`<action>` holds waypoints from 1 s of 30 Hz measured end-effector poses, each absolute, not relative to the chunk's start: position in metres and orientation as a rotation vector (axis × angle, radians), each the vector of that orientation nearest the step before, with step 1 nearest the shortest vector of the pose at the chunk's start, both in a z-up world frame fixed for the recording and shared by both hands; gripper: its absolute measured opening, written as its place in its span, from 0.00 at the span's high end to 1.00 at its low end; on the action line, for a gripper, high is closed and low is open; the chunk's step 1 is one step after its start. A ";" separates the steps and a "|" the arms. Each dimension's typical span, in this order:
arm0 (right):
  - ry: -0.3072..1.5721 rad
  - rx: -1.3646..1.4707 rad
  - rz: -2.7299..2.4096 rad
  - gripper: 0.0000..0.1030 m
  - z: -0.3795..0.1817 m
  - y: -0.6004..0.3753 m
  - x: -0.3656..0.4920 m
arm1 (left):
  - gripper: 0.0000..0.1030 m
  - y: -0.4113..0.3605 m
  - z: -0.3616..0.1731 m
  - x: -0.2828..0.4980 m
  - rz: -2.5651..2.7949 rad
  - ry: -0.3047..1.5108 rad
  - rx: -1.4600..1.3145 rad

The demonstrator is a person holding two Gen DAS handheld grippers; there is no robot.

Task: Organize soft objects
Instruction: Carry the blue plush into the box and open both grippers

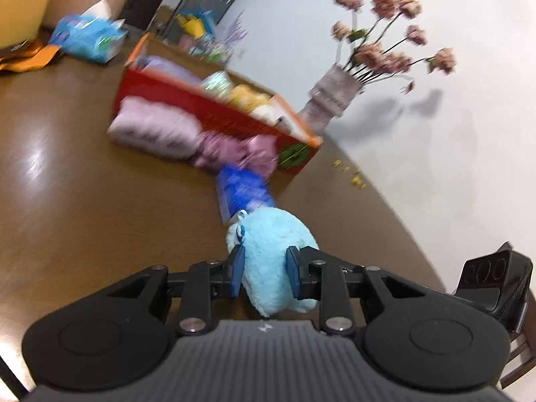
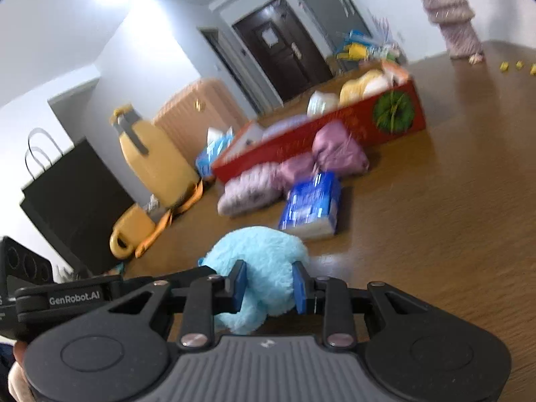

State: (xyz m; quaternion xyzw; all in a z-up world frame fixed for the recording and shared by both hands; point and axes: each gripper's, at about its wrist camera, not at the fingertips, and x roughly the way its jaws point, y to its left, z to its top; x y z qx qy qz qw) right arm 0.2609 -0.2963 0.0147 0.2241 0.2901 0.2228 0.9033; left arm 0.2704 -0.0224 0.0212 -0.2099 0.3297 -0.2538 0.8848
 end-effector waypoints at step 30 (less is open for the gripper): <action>0.786 0.136 0.396 0.73 0.041 -0.266 0.557 | 0.70 -0.043 0.072 0.512 -0.308 0.648 -0.237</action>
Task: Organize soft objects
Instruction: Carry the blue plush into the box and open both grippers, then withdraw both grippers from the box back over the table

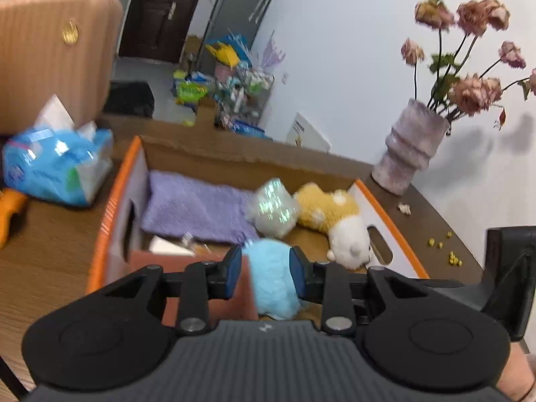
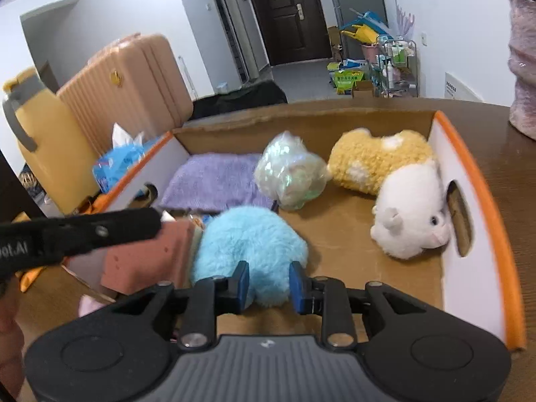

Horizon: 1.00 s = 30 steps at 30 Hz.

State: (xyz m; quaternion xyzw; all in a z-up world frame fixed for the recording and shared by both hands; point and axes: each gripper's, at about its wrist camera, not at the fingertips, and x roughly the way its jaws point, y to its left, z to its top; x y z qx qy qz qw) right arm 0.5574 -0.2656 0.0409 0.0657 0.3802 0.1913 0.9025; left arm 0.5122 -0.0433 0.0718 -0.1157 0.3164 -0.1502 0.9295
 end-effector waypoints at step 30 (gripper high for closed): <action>0.020 -0.062 0.199 0.00 0.165 -0.300 0.341 | 0.00 -0.022 0.154 0.303 -0.104 0.071 0.044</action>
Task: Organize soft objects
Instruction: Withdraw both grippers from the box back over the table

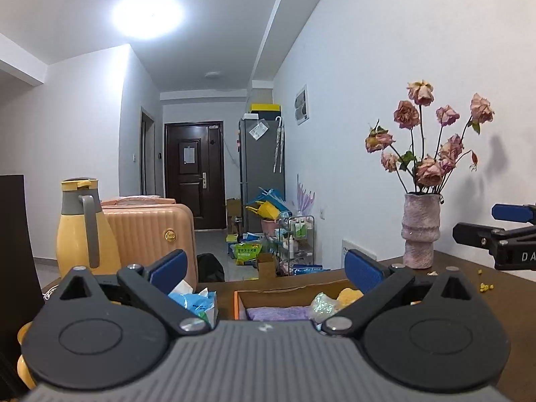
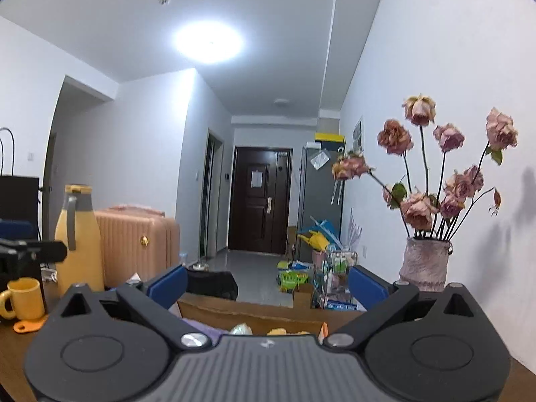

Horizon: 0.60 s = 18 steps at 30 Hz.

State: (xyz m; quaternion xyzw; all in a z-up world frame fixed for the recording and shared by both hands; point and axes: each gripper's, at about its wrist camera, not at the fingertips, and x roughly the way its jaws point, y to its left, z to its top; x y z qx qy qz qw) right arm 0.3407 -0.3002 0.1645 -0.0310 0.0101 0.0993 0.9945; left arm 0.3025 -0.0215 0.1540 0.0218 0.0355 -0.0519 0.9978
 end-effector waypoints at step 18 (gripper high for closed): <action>0.125 -0.059 0.138 0.00 0.053 -0.297 0.210 | 0.00 0.013 0.047 0.199 -0.056 0.357 -0.053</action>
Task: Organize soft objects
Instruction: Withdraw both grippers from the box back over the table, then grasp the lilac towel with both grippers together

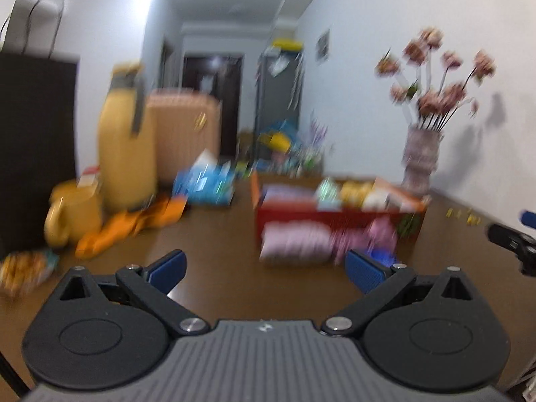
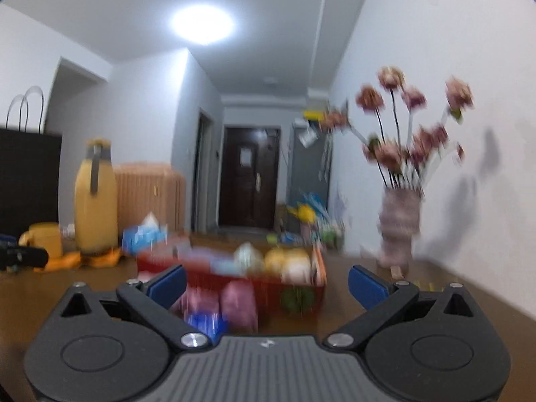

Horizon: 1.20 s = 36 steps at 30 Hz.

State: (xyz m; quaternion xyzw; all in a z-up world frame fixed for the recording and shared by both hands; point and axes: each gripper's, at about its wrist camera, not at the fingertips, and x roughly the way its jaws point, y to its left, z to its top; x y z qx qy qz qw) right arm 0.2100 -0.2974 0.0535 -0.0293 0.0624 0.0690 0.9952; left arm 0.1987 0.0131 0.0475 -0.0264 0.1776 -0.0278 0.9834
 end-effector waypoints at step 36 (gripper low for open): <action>0.716 0.059 0.460 0.78 0.025 -0.164 0.461 | 0.83 0.054 0.005 0.426 -0.383 0.724 -0.255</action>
